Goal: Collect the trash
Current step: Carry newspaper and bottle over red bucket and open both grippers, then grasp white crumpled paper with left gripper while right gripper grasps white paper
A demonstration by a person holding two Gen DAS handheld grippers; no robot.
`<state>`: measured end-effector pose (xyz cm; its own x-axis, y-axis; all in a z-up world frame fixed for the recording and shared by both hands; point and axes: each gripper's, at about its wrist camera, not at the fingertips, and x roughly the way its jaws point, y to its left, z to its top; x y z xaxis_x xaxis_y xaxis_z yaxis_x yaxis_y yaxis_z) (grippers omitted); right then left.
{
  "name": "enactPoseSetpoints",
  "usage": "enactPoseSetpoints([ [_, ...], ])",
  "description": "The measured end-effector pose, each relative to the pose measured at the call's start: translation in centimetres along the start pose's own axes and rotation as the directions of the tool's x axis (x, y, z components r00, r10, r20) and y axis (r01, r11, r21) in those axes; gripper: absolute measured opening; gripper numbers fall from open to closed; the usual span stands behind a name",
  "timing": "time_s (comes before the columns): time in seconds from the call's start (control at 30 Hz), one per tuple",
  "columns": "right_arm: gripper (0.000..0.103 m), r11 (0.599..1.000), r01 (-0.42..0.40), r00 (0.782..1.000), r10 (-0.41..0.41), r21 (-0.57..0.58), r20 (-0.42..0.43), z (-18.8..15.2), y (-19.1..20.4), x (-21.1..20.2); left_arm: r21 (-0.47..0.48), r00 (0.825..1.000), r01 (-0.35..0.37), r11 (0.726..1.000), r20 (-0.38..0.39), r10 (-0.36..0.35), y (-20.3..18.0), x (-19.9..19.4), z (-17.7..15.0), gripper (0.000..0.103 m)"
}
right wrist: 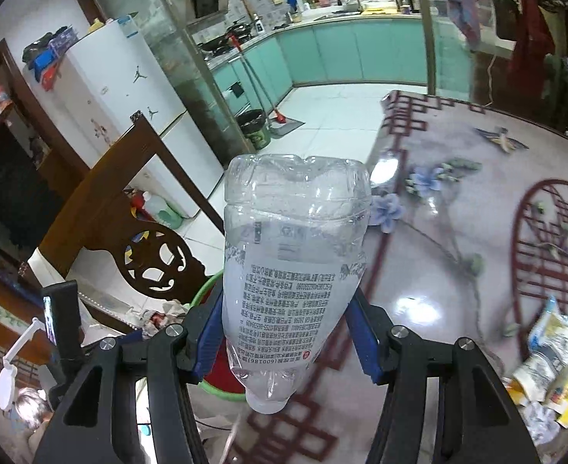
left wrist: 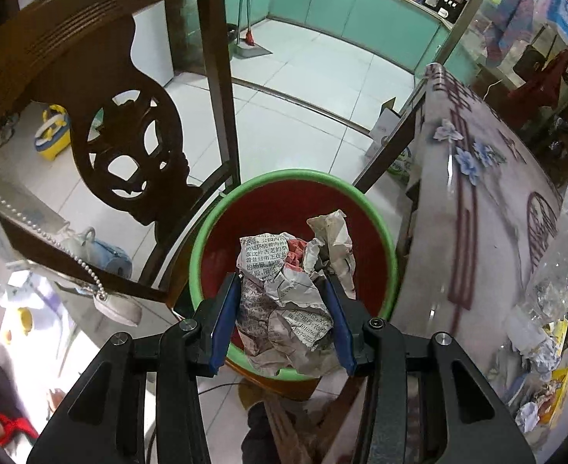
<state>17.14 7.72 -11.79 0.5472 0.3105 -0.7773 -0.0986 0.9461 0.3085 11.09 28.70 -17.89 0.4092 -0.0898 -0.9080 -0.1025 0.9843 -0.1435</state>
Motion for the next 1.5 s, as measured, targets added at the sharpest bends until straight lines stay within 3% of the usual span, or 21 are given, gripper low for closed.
enactPoseSetpoints([
  [0.27, 0.057, 0.999, -0.049, 0.997, 0.049, -0.004, -0.052, 0.7, 2.0, 4.9, -0.007, 0.999, 0.004, 1.0, -0.053, -0.005, 1.5, 2.9, 1.4, 0.042],
  [0.57, 0.057, 0.999, -0.03, 0.99, 0.027, -0.015, -0.136, 0.3, 2.3, 10.2, 0.005, 0.997, -0.005, 1.0, -0.083, 0.005, 1.3, 5.6, 2.7, 0.042],
  [0.67, 0.058, 1.0, -0.025, 0.989, 0.023, -0.015, -0.148, 0.2, 2.2, 11.3, 0.008, 0.997, -0.033, 0.999, -0.076, 0.033, 1.5, 6.1, 2.9, 0.045],
  [0.8, 0.059, 1.0, -0.006, 0.985, 0.006, 0.002, -0.174, -0.1, 2.0, 12.6, 0.014, 0.995, -0.053, 0.999, -0.088, 0.054, 1.5, 6.6, 2.9, 0.064],
  [0.9, 0.065, 1.0, 0.002, 0.98, 0.001, 0.015, -0.199, -0.1, 1.6, 13.1, 0.016, 0.995, -0.055, 0.998, -0.082, 0.056, 1.4, 6.3, 2.7, 0.069],
  [1.2, 0.065, 0.999, -0.011, 0.99, 0.017, 0.042, -0.14, -0.4, 1.0, 9.2, 0.048, 0.999, -0.043, 0.998, -0.016, 0.044, -0.3, 2.8, 1.8, 0.07],
  [1.37, 0.065, 0.999, 0.004, 0.996, 0.0, 0.04, -0.09, -2.1, -0.4, 3.8, 0.122, 0.999, -0.026, 0.992, 0.047, 0.02, -3.1, -0.2, 0.6, 0.073],
  [1.5, 0.066, 0.997, 0.076, 0.996, -0.075, 0.01, -0.054, -4.2, -3.4, -1.1, 0.186, 0.997, -0.013, 0.982, 0.071, 0.0, -5.8, -1.8, -0.7, 0.076],
])
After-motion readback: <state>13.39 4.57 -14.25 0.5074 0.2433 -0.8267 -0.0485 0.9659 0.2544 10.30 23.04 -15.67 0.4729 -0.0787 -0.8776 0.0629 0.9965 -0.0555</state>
